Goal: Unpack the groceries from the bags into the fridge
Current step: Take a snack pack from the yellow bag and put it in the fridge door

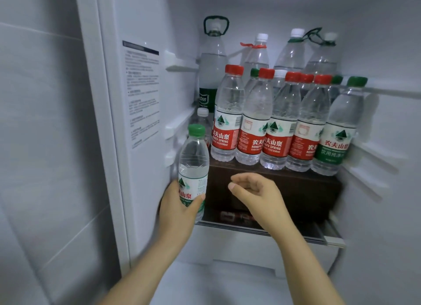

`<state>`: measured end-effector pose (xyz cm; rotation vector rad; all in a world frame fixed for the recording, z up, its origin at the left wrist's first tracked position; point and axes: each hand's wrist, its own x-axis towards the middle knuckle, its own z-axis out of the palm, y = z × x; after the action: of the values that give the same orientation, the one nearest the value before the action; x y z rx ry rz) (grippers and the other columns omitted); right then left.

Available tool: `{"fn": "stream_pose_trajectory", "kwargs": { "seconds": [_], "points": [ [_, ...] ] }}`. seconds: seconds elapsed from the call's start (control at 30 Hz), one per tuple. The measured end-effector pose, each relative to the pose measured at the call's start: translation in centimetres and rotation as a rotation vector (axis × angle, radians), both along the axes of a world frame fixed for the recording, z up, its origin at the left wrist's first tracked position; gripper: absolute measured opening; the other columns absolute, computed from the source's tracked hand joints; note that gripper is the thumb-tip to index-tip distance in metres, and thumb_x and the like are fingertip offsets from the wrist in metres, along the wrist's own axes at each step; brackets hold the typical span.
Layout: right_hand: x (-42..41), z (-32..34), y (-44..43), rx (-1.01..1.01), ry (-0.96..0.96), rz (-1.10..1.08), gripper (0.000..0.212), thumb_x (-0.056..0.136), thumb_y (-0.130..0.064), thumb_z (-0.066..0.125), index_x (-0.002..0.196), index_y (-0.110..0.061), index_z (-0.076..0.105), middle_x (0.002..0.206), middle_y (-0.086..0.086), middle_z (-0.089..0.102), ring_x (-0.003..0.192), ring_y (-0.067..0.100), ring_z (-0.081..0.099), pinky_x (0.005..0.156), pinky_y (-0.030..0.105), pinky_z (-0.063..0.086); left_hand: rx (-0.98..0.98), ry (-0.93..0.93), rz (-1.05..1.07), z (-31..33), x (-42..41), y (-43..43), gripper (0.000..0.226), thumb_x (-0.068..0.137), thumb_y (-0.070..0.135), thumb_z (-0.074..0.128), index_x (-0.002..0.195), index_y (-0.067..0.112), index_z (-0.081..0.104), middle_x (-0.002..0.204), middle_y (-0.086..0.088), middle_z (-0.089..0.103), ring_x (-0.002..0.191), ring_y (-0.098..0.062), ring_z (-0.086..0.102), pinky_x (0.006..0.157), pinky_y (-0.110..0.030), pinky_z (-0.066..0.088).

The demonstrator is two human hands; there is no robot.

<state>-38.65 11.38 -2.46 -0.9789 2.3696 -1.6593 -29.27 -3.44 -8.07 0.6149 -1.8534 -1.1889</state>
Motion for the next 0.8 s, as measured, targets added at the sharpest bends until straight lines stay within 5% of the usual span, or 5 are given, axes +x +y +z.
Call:
{"fn": "stream_pose_trajectory", "kwargs": {
  "seconds": [0.17, 0.37, 0.8],
  "points": [
    [-0.2, 3.5, -3.1, -0.036, 0.168, 0.088, 0.035, 0.085, -0.035, 0.069, 0.119, -0.025, 0.064, 0.111, -0.016, 0.067, 0.092, -0.006, 0.062, 0.08, 0.013, 0.048, -0.022, -0.004, 0.011, -0.3, -1.2, -0.6, 0.049, 0.078, 0.018, 0.075, 0.121, 0.023, 0.054, 0.112, 0.006, 0.066, 0.1, -0.01, 0.064, 0.086, -0.033, 0.054],
    [-1.0, 5.8, -6.8, 0.027, 0.295, 0.159, 0.059, 0.082, -0.036, 0.074, 0.135, -0.021, 0.053, 0.119, -0.009, 0.061, 0.093, 0.004, 0.061, 0.081, 0.024, 0.053, -0.055, -0.019, 0.003, -0.6, -1.7, -0.9, 0.051, 0.081, 0.018, 0.072, 0.126, 0.022, 0.049, 0.12, 0.003, 0.062, 0.107, -0.013, 0.06, 0.092, -0.036, 0.052],
    [-2.4, 6.1, -8.9, 0.122, 0.439, 0.183, 0.048, 0.083, -0.031, 0.073, 0.127, -0.02, 0.061, 0.11, -0.004, 0.067, 0.084, 0.003, 0.056, 0.076, 0.023, 0.045, -0.159, -0.074, 0.121, -1.4, -2.5, -0.8, 0.064, 0.081, 0.019, 0.071, 0.136, 0.01, 0.037, 0.135, -0.011, 0.049, 0.124, -0.028, 0.049, 0.102, -0.046, 0.044]
  ]
}}
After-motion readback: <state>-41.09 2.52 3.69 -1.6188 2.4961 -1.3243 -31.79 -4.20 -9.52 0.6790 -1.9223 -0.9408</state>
